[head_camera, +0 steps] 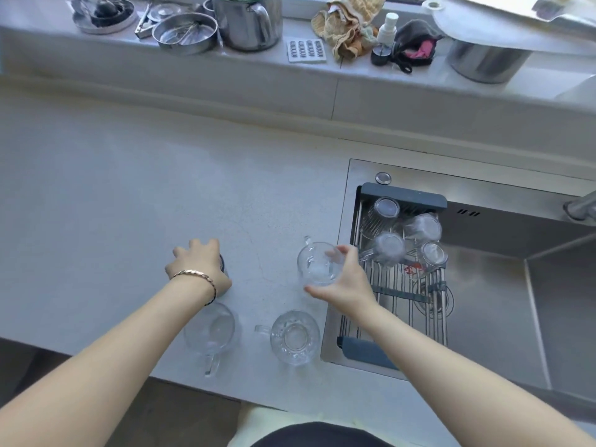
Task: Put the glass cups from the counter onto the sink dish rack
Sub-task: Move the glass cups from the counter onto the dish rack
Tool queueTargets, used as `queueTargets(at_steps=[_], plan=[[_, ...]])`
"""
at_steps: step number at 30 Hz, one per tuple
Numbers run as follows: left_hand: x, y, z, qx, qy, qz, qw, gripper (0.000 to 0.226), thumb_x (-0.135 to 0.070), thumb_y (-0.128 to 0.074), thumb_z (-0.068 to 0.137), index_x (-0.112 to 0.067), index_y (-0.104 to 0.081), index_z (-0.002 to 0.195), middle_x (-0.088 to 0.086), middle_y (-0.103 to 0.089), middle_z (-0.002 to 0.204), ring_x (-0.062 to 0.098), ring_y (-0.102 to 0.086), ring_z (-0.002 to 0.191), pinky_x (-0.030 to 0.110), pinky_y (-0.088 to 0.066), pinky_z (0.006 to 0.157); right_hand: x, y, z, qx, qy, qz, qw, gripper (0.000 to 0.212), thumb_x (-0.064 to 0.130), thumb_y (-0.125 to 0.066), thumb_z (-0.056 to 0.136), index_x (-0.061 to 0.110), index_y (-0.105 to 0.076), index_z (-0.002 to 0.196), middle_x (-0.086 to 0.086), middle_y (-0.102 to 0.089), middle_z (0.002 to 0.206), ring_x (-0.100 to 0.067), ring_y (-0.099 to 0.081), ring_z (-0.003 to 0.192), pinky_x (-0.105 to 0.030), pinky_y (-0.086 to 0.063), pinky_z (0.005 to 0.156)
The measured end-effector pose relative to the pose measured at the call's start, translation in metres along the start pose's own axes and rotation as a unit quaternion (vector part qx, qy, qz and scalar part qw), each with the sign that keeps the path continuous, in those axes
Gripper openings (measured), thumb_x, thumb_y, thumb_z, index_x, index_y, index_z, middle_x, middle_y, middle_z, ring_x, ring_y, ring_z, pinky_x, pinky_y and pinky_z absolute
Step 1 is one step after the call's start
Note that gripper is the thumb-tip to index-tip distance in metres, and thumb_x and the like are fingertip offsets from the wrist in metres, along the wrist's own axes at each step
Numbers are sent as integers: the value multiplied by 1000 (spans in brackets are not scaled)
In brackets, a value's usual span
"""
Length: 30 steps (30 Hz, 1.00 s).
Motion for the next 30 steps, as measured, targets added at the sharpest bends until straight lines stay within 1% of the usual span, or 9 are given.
queueTargets(at_steps=[4, 10, 12, 14, 16, 20, 22, 24, 30], plan=[[-37, 26, -16, -94, -91, -13, 991, 53, -27, -61, 78, -21, -40, 126, 7, -44, 125, 33, -40, 114, 35, -40, 79, -8, 57, -10, -54, -18, 139, 989, 74, 10, -85, 60, 17, -36, 115, -2, -55, 111, -20, -54, 108, -24, -43, 88], [-126, 38, -55, -104, -243, -135, 955, 60, -32, -68, 76, -21, -43, 129, 3, -46, 128, 32, -41, 115, 38, -43, 93, -61, 109, -28, -7, -140, 324, 936, 56, 48, -71, 60, 21, -54, 106, -2, -60, 99, -32, -58, 112, -46, -47, 96], [-153, 31, -66, -90, -288, -139, 943, 59, -31, -68, 75, -19, -44, 128, 4, -46, 128, 31, -42, 113, 38, -44, 96, -80, 115, -42, 37, -202, 320, 925, 40, 39, -67, 75, 21, -54, 109, -1, -59, 102, -25, -62, 101, -44, -56, 82], [-173, 21, -75, -79, -319, -130, 936, 58, -30, -68, 75, -19, -46, 127, 3, -47, 129, 30, -42, 113, 39, -45, 97, -94, 124, -54, 64, -232, 310, 920, 57, 30, -72, 70, 17, -49, 120, -3, -61, 108, -22, -65, 90, -34, -60, 62], [-189, 13, -82, -69, -339, -115, 931, 57, -30, -68, 75, -21, -45, 126, 1, -46, 130, 29, -42, 115, 40, -46, 96, -110, 137, -60, 42, -257, 252, 932, 78, 29, -79, 61, 15, -41, 127, -6, -59, 116, -22, -65, 95, -35, -59, 64], [-207, 0, -91, -51, -362, -81, 927, 57, -31, -67, 76, -22, -44, 127, 0, -45, 129, 26, -43, 115, 38, -48, 93, -116, 163, -59, -46, -259, 32, 964, 53, 25, -73, 74, 16, -36, 110, -5, -50, 110, -16, -55, 83, -32, -51, 65], [-213, -4, -93, -46, -369, -71, 925, 56, -31, -68, 76, -21, -44, 126, 1, -44, 128, 26, -43, 114, 39, -48, 93, -108, 166, -47, -53, -223, -82, 970, 54, 33, -71, 71, 16, -41, 114, -6, -49, 116, -20, -55, 94, -33, -47, 74], [-215, -6, -94, -44, -368, -68, 926, 57, -31, -68, 76, -21, -44, 126, 2, -43, 128, 25, -44, 115, 39, -48, 93, -100, 162, -35, -45, -197, -199, 959, 60, 40, -67, 70, 17, -43, 120, -4, -45, 120, -22, -53, 97, -33, -45, 80], [-218, -3, -94, -61, -368, -61, 926, 58, -34, -68, 75, -23, -45, 127, 2, -45, 126, 24, -45, 114, 37, -50, 90, -105, 139, 1, -49, -173, -376, 909, 66, 49, -59, 77, 9, -34, 123, -13, -51, 120, -33, -60, 98, -32, -42, 65]])
Point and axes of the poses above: each hand's wrist, its own z-axis towards the middle knuckle, its own y-axis out of the back of the hand, x = y × z, the point moved 9 cm from there along z, towards the middle knuckle
